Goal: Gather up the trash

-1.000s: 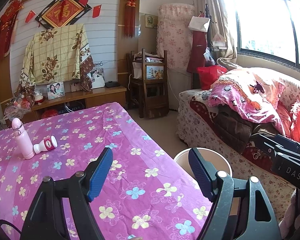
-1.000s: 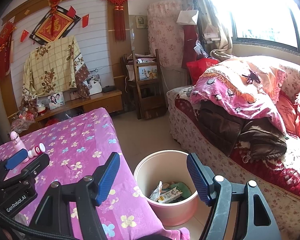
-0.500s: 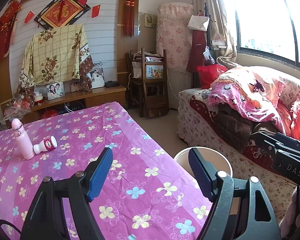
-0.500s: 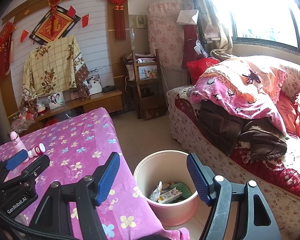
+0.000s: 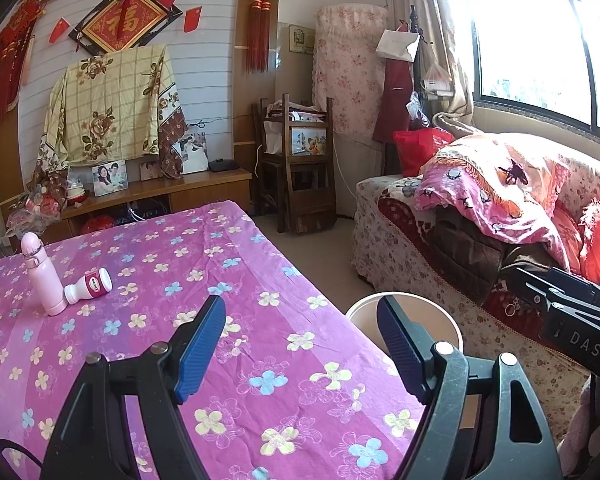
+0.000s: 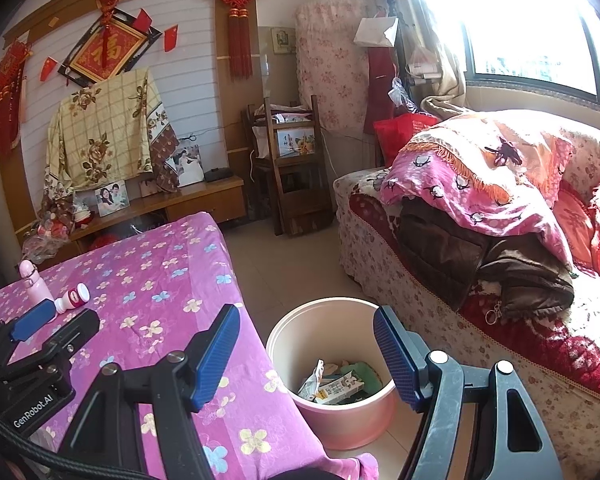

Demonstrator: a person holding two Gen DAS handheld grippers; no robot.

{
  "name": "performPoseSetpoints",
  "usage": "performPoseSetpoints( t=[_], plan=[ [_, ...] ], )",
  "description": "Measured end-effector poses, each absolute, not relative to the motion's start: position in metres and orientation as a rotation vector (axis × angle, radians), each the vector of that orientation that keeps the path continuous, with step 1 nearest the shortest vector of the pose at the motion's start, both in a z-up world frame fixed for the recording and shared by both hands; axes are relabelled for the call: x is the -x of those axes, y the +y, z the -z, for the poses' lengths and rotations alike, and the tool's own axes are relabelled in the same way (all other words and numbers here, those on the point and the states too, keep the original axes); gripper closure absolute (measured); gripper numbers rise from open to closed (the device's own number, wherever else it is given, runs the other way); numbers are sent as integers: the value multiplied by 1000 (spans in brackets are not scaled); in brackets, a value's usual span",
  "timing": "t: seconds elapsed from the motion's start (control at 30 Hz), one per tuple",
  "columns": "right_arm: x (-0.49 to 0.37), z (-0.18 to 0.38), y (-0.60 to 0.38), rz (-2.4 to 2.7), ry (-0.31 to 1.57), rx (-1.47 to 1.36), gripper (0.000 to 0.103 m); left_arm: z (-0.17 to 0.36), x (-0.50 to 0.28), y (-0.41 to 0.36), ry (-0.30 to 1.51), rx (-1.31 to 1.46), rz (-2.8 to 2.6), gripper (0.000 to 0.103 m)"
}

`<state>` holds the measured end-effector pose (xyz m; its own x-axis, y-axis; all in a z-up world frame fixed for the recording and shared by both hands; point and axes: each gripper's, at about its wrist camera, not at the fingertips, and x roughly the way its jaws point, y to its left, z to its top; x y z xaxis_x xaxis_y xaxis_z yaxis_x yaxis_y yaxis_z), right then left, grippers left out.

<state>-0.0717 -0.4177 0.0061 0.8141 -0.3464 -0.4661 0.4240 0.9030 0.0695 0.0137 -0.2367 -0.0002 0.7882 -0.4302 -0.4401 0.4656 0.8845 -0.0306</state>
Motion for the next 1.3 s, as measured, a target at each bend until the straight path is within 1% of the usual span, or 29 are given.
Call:
performPoseSetpoints(
  t=[1.3],
  plan=[
    [74, 4, -421, 410, 481, -180, 30, 7, -13, -244, 480, -84, 496, 25]
  ],
)
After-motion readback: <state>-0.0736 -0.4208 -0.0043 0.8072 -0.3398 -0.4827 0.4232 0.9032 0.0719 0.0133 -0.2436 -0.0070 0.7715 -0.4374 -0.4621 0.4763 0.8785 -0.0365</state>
